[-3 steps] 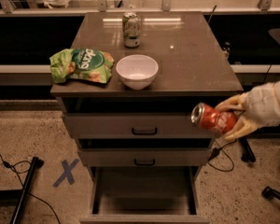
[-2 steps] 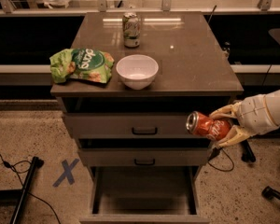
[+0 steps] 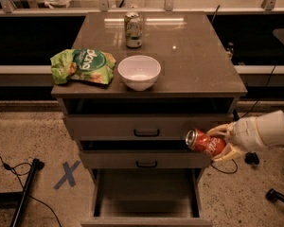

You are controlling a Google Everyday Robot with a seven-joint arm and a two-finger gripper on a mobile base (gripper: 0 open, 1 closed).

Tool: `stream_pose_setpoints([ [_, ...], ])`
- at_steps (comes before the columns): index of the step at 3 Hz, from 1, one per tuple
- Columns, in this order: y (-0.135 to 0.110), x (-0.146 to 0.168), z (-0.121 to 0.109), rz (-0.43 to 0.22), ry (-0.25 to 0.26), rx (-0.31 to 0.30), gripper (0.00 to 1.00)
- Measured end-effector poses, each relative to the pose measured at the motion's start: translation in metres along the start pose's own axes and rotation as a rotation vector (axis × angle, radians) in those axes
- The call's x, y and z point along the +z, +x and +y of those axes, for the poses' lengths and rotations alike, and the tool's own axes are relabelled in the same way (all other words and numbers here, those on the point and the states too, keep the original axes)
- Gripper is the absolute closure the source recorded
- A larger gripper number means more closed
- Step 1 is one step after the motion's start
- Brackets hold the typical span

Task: Place coke can into bottom drawer

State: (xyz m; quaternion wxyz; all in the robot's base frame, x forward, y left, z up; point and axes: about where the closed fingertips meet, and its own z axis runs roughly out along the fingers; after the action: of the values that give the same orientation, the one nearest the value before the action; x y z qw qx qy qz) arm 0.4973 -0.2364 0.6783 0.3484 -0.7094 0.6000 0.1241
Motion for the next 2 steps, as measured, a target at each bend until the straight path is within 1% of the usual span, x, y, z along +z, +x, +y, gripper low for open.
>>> stream_pose_setpoints([
  [1, 0.0671, 0.0576, 0.0163, -0.025, 0.138, -0.016, 1.00],
  [2, 0.0664, 0.0640, 0.0174, -0.027, 0.117, -0.015, 1.00],
])
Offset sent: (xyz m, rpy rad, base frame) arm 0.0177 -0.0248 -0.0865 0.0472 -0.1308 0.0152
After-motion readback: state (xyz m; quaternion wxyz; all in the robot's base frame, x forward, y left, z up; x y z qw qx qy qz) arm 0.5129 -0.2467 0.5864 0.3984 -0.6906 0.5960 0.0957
